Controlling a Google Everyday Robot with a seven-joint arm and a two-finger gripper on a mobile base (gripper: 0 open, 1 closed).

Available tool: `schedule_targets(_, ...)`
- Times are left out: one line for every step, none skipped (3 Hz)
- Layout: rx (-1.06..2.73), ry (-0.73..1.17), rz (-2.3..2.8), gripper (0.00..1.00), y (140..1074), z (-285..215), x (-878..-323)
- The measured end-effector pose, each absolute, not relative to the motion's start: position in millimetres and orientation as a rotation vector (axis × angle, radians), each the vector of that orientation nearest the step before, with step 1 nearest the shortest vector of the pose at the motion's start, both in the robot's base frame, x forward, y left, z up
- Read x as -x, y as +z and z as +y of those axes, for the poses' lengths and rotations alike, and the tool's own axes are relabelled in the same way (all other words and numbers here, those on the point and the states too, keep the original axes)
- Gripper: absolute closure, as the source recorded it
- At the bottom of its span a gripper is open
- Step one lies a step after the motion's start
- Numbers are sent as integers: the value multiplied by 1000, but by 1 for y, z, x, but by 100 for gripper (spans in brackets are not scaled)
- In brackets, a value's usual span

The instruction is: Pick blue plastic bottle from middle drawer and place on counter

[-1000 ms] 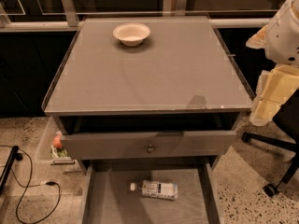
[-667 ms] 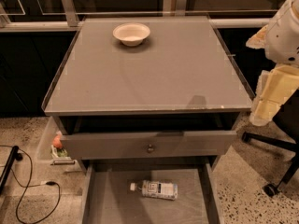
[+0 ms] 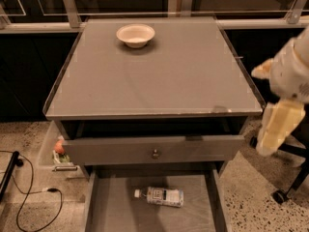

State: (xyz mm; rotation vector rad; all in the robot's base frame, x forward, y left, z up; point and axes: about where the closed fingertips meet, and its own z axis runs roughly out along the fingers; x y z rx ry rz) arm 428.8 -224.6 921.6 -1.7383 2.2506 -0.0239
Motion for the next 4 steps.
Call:
schedule_targets(1782, 45, 2283, 0, 831, -237, -406)
schedule_targets(1780, 42, 2280, 0, 834, -237, -406)
schedule_targets(1795, 129, 2290, 0, 791, -232, -402)
schedule_targets(1866, 311, 2296, 0, 675, -224, -398)
